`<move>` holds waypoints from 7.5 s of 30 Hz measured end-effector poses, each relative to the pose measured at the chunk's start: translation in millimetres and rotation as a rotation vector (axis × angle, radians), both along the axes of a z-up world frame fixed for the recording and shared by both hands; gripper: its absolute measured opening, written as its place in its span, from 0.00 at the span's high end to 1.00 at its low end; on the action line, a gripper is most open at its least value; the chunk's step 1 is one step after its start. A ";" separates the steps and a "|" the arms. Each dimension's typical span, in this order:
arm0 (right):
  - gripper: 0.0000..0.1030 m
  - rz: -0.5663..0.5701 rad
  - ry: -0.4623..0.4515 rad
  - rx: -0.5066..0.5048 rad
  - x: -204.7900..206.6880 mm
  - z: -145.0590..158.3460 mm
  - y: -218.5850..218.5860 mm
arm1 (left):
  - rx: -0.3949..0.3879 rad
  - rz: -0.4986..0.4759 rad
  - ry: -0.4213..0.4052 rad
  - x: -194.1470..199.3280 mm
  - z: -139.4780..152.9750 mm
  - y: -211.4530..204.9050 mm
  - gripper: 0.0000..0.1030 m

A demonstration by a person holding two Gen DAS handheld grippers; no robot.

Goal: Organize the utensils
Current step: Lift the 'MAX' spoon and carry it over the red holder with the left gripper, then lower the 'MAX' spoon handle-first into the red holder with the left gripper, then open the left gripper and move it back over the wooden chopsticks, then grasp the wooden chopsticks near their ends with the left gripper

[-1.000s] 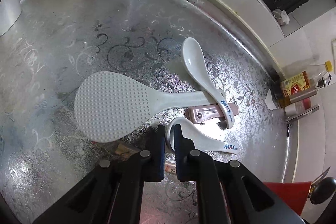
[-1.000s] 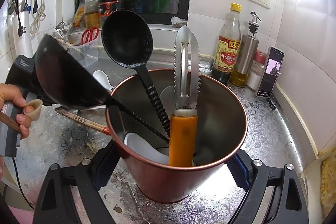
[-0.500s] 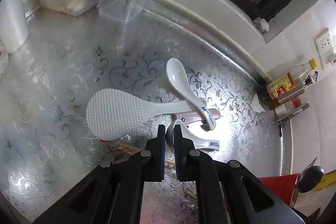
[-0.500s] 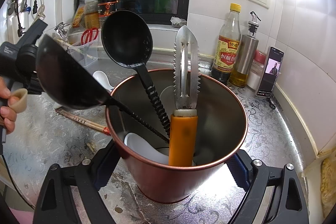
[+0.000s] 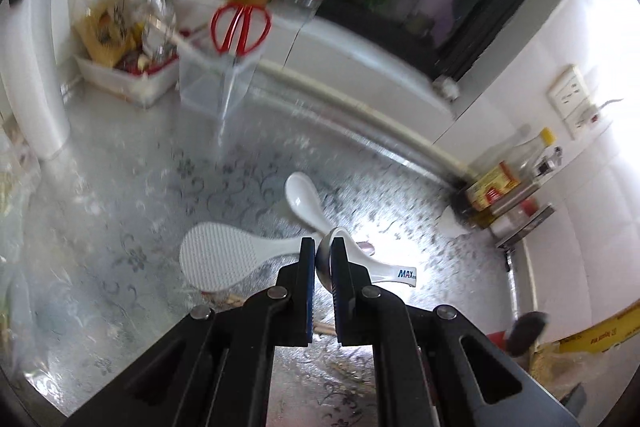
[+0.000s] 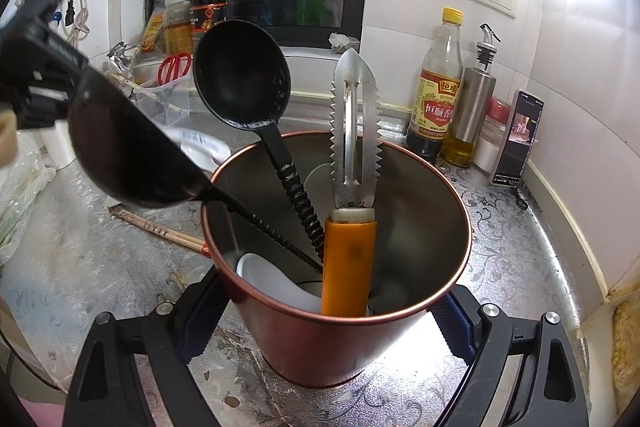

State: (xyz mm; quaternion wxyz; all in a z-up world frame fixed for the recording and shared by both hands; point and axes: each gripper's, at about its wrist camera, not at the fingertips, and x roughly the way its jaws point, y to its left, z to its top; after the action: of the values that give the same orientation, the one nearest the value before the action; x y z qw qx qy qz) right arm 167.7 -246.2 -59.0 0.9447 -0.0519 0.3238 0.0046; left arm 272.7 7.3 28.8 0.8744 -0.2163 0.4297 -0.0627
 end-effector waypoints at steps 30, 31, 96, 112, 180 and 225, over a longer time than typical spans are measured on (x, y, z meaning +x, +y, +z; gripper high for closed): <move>0.10 0.014 -0.001 0.014 -3.6 0.5 1.5 | -0.002 -0.256 -0.263 -57.8 97.3 -45.1 0.93; 0.10 0.015 -0.001 0.012 -4.1 0.4 2.4 | 0.006 -0.270 -0.269 -59.4 97.7 -49.0 0.93; 0.10 0.034 0.007 0.011 -0.5 -5.3 5.5 | 0.254 -0.652 -0.262 -80.6 58.7 -162.9 0.87; 0.10 0.036 0.007 0.010 0.1 -4.9 4.1 | 0.219 -0.514 -0.237 -62.0 65.1 -123.8 0.74; 0.10 -0.001 0.002 0.010 -0.4 -4.1 2.3 | 0.616 -0.292 0.303 6.0 -112.7 -116.7 0.15; 0.10 -0.002 0.012 0.022 -4.2 -7.5 -1.9 | 0.397 -0.186 0.315 -57.8 -119.5 12.1 0.72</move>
State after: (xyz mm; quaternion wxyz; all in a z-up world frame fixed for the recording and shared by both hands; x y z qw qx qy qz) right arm 163.5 -248.0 -66.5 0.9432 -0.0413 0.3296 0.0077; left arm 214.9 19.4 -90.7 0.8127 -0.0073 0.5822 -0.0228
